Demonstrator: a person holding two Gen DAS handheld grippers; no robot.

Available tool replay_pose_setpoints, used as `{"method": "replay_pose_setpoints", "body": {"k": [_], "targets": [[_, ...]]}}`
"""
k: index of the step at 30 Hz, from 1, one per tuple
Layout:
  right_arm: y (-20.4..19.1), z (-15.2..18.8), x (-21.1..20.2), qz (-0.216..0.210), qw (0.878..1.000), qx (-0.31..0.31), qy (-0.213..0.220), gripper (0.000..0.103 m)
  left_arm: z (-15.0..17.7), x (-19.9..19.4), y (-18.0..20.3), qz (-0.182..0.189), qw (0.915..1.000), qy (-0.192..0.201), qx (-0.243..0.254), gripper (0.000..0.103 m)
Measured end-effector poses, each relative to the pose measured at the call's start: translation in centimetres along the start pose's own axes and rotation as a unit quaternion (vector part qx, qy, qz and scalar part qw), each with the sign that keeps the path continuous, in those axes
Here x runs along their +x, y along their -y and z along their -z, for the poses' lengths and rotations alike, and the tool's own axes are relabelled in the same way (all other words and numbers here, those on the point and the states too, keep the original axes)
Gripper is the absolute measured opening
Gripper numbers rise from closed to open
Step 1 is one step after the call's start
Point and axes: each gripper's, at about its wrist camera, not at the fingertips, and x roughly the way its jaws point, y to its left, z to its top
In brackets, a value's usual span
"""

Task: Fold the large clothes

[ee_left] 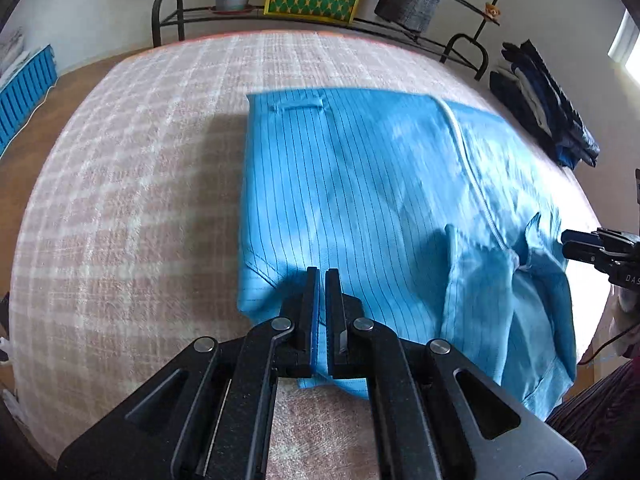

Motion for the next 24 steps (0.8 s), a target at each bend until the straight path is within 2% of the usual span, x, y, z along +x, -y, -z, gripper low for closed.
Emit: {"method": "replay_pose_setpoints", "body": {"k": [2,4,6,7,8,9,10,11,12,18,20,22,24], "targets": [[-0.2,-1.0,-2.0,0.004,0.999,-0.008,0.05,0.034,-1.6,-1.1,-0.1,0.006,0.9997,0.024,-0.005,0.0],[-0.5,-2.4,-3.7,0.031,0.993,-0.021,0.115,0.047,-3.6,-1.7,0.1,0.0,0.9988,0.049,-0.007,0.0],[-0.5,-4.2,-4.4,0.047,0.986,-0.03,0.155,0.083,-5.8,-1.7,0.5,0.001,0.9976,0.068,-0.01,0.0],[-0.3,-5.5,-4.2,0.054,0.986,-0.026,0.158,0.084,-6.8,-1.5,0.7,0.001,0.9973,0.073,-0.011,0.0],[-0.1,-6.8,-3.7,0.053,0.986,-0.02,0.154,0.078,-7.8,-1.3,1.0,0.003,0.9971,0.076,-0.011,0.0],[0.1,-8.0,-3.0,0.042,0.989,-0.014,0.143,0.062,-9.0,-0.8,1.3,0.008,0.9971,0.076,-0.008,0.0],[0.1,-9.1,-2.1,0.026,0.992,-0.009,0.127,0.053,-9.7,-0.2,1.8,0.009,0.9973,0.073,-0.002,0.0],[0.0,-10.1,-1.1,0.017,0.993,-0.007,0.113,0.035,-10.5,0.5,2.1,0.006,0.9975,0.07,0.003,0.0],[-0.1,-10.8,-0.1,0.018,0.994,-0.008,0.105,0.03,-11.0,1.2,2.6,0.006,0.9977,0.067,0.009,0.0],[-0.7,-12.3,5.4,0.043,0.996,-0.036,0.062,0.031,-12.5,6.4,3.7,0.002,0.9991,0.033,0.025,0.0],[-0.2,-12.2,6.7,0.044,0.997,-0.032,0.047,0.031,-12.2,8.5,3.7,-0.011,0.999,0.014,0.041,0.0],[0.8,-12.0,8.3,0.065,0.997,-0.027,0.024,0.031,-11.8,10.4,3.2,-0.02,0.9987,-0.001,0.047,0.0],[1.9,-11.6,9.2,0.078,0.997,-0.02,0.009,0.029,-11.3,10.9,2.8,-0.014,0.9991,0.005,0.04,0.001]]}}
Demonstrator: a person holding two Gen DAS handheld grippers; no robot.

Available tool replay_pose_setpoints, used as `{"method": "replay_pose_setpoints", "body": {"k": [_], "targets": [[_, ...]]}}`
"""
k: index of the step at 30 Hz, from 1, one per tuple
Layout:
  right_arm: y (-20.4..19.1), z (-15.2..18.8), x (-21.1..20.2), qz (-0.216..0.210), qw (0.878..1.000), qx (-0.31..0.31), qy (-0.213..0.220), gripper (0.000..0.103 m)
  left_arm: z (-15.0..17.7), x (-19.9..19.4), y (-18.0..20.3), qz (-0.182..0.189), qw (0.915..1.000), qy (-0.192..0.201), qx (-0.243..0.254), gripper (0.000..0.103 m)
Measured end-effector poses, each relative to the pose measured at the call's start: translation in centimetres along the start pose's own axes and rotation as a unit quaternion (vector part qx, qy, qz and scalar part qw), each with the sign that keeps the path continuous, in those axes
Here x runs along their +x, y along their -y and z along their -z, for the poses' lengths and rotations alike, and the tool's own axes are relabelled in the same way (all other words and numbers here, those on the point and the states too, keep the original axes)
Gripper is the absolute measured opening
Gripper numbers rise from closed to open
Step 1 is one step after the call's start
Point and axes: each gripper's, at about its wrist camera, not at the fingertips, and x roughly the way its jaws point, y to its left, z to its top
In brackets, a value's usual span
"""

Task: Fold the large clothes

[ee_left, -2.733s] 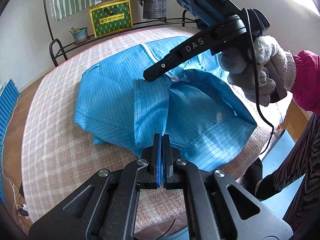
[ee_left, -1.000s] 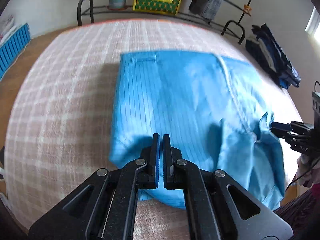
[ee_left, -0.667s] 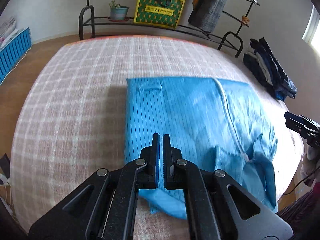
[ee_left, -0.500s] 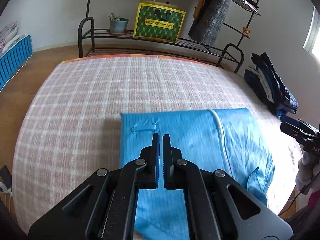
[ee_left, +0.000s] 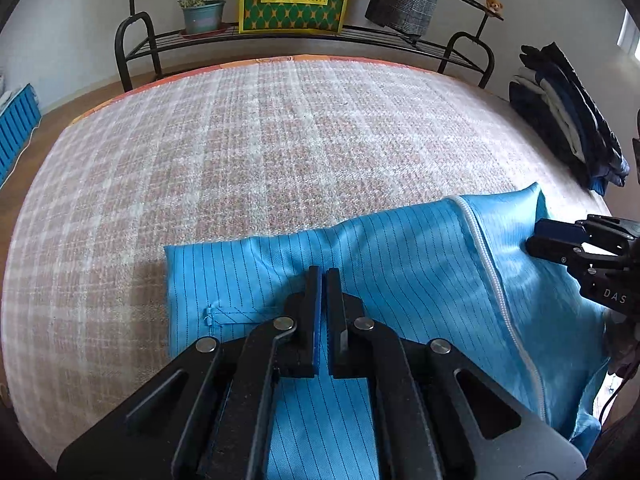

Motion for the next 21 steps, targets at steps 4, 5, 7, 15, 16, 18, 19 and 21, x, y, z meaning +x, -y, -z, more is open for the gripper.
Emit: {"method": "replay_pose_setpoints", "body": {"k": [4,5,7,15,16,18,19,21], "targets": [[1.0,0.5,-0.6,-0.006,1.0,0.013,-0.005,0.028,0.1,-0.8,-0.4,-0.003,1.0,-0.005,-0.001,0.001],[1.3,0.8,-1.2,-0.007,1.0,0.019,-0.005,0.028,0.3,-1.6,-1.0,-0.004,0.9999,-0.004,-0.01,0.002],[1.8,1.5,-2.8,-0.032,0.999,0.03,0.001,0.028,1.0,-3.5,-2.3,0.017,0.9991,0.003,-0.039,0.002],[1.8,7.6,-6.7,-0.059,0.998,0.009,-0.015,0.029,6.3,-8.1,-4.3,0.057,0.9963,-0.006,-0.064,0.002],[1.7,8.4,-6.7,-0.062,0.998,0.007,-0.019,0.029,7.2,-8.1,-4.4,0.057,0.9962,-0.013,-0.064,0.002],[1.5,9.7,-6.7,-0.068,0.997,0.011,-0.029,0.029,8.6,-8.1,-4.7,0.055,0.9958,-0.026,-0.069,0.002],[1.4,10.4,-6.7,-0.069,0.997,0.014,-0.032,0.029,9.4,-8.0,-4.9,0.053,0.9954,-0.032,-0.073,0.002],[1.1,11.7,-7.0,-0.07,0.997,0.016,-0.033,0.03,10.9,-7.8,-5.0,0.051,0.995,-0.045,-0.072,0.002]]}}
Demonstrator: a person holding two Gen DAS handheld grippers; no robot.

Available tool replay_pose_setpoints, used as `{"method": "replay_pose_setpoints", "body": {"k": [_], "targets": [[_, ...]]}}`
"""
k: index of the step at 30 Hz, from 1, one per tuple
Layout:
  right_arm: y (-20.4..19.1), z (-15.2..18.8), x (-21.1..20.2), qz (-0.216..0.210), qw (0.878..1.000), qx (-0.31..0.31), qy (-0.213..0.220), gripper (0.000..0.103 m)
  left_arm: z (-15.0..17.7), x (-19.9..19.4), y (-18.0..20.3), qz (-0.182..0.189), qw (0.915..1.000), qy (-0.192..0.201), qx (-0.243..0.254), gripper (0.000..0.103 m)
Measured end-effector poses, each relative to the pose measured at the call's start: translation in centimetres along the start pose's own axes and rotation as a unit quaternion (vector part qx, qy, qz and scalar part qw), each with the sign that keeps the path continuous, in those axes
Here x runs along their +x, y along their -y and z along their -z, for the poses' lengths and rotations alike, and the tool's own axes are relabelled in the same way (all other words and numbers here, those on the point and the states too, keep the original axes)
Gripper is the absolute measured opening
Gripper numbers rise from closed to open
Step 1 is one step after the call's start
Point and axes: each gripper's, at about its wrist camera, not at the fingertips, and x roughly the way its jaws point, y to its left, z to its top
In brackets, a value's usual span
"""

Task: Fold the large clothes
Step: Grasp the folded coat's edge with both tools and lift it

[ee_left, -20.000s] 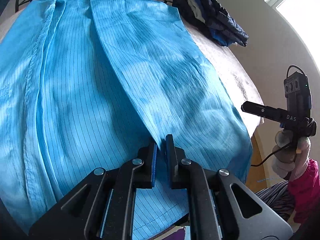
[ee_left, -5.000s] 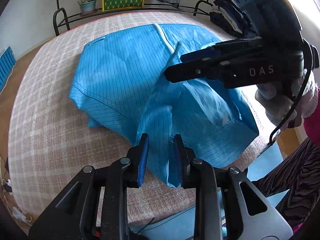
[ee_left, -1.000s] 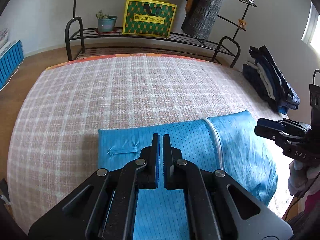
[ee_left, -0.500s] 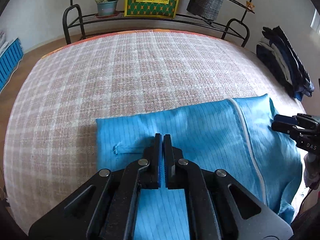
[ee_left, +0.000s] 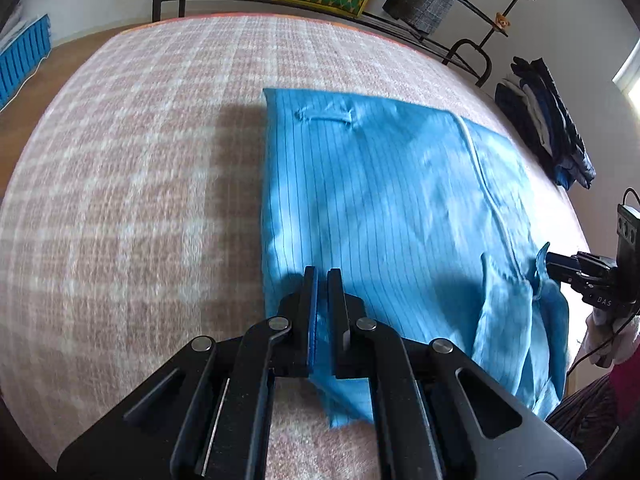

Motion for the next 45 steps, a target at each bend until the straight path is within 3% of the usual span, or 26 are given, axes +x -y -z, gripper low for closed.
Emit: {"method": "replay_pose_setpoints", "body": {"k": [4,7,8,9,10,11,12,16,22,24,28,34,39,42,45], "targets": [[0.3,1.4,-1.5,-0.006,1.0,0.009,0.001,0.03,1.3,-1.3,-0.3,0.003,1.0,0.006,0.001,0.002],[1.5,2.3,-3.6,-0.017,0.999,0.036,0.031,0.036,1.4,-3.1,-1.6,0.026,0.9987,0.018,-0.041,0.002],[1.8,2.5,-4.3,-0.02,0.998,0.038,0.053,0.047,1.2,-3.8,-2.2,0.044,0.997,0.025,-0.059,0.009],[2.2,2.8,-5.1,-0.014,0.996,0.038,0.078,0.062,1.0,-4.3,-2.7,0.058,0.9948,0.034,-0.076,0.029],[2.5,2.9,-5.7,-0.004,0.994,0.042,0.102,0.07,0.8,-4.8,-3.4,0.068,0.9922,0.042,-0.096,0.043],[3.0,2.9,-6.1,0.002,0.992,0.048,0.119,0.079,0.4,-5.0,-4.2,0.081,0.9881,0.047,-0.122,0.064],[3.6,2.8,-6.2,0.002,0.991,0.057,0.124,0.08,0.2,-5.1,-5.1,0.102,0.9824,0.051,-0.148,0.067],[6.2,1.4,-5.2,-0.042,0.989,0.098,0.107,0.079,-0.9,-3.1,-7.7,0.184,0.9546,0.019,-0.233,0.067],[8.2,-0.4,-1.8,-0.115,0.98,0.149,0.058,0.071,-1.0,0.4,-9.2,0.225,0.9312,-0.016,-0.286,0.066],[8.5,-0.6,-1.1,-0.137,0.975,0.167,0.05,0.068,-1.1,1.2,-9.4,0.231,0.9271,-0.024,-0.294,0.059],[8.8,-1.1,0.7,-0.185,0.963,0.192,0.028,0.063,-2.0,2.0,-9.6,0.239,0.9251,-0.027,-0.294,0.055],[9.3,-1.1,2.5,-0.253,0.938,0.233,0.032,0.057,-3.1,3.3,-8.6,0.256,0.9247,-0.037,-0.28,0.049],[8.5,-2.6,4.1,-0.269,0.934,0.233,0.032,0.052,-4.0,4.0,-7.6,0.256,0.9272,-0.041,-0.27,0.047],[7.5,-3.7,4.7,-0.268,0.936,0.226,0.033,0.052,-4.6,4.2,-6.5,0.235,0.9375,-0.04,-0.254,0.04],[6.9,-4.0,5.1,-0.255,0.941,0.221,0.027,0.041,-4.9,4.2,-5.4,0.203,0.9495,-0.039,-0.236,0.026]]}}
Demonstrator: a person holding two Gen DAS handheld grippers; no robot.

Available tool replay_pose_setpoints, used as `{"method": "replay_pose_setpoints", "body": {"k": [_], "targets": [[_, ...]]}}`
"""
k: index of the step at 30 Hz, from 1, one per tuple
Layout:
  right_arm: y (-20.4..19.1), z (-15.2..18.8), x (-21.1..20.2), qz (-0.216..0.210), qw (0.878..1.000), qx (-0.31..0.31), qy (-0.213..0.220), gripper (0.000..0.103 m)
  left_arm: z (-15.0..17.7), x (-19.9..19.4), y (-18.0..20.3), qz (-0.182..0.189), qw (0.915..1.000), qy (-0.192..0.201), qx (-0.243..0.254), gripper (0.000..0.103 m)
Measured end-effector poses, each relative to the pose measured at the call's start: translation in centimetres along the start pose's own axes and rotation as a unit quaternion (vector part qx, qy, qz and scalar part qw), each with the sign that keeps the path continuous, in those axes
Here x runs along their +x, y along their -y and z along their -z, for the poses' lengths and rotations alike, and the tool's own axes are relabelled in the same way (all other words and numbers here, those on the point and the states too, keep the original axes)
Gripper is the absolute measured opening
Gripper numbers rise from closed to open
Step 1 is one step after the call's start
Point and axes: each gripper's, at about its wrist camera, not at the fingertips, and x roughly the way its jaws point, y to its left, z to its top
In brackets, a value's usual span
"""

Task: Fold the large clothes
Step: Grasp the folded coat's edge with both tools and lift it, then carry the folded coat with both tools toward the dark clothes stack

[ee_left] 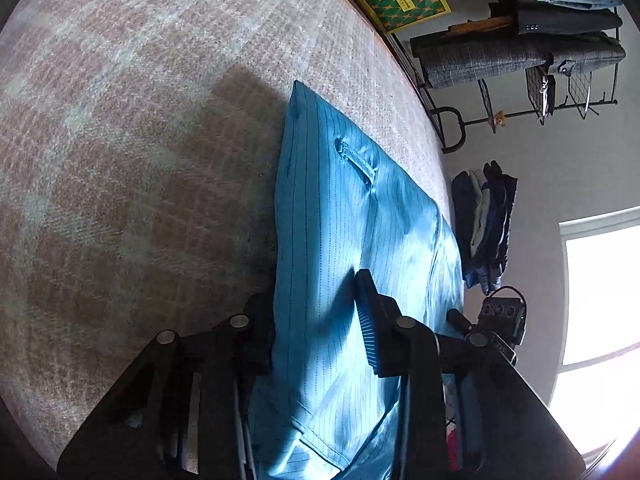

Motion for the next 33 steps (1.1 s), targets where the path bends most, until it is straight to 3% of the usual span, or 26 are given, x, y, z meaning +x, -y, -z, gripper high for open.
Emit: {"method": "replay_pose_setpoints", "body": {"k": [3,8,10,14,17,21,25,30,33], "targets": [[-1.3,-0.1,0.5,0.04,0.999,-0.027,-0.006,0.031,0.3,0.3,1.3,-0.03,0.9992,0.006,0.028,0.014],[-4.0,0.3,0.4,0.127,0.988,-0.084,0.001,0.013,1.6,-0.2,5.2,-0.094,0.9879,0.033,0.119,0.007],[-5.6,0.5,0.5,0.164,0.98,-0.115,0.005,0.01,2.3,-0.4,6.8,-0.111,0.9809,0.048,0.152,0.007],[-9.0,1.2,0.8,0.252,0.95,-0.181,0.014,0.007,4.0,-0.9,9.9,-0.138,0.9647,0.074,0.212,0.006],[-11.2,1.5,0.7,0.298,0.93,-0.215,0.024,0.006,5.4,-1.5,11.7,-0.14,0.9564,0.088,0.241,0.006],[-13.6,2.5,-0.8,0.342,0.904,-0.252,0.041,0.005,7.1,-1.9,13.6,-0.125,0.9523,0.101,0.26,0.005],[-16.2,3.5,-2.6,0.387,0.871,-0.295,0.068,0.005,8.7,-1.9,16.2,-0.109,0.9457,0.106,0.287,0.005],[-18.2,4.0,-5.3,0.402,0.855,-0.313,0.094,0.005,10.4,-1.2,19.8,-0.091,0.9372,0.107,0.319,0.005],[-18.5,4.2,-7.2,0.41,0.85,-0.314,0.108,0.005,10.9,-0.6,21.7,-0.074,0.9364,0.104,0.327,0.005]]}}
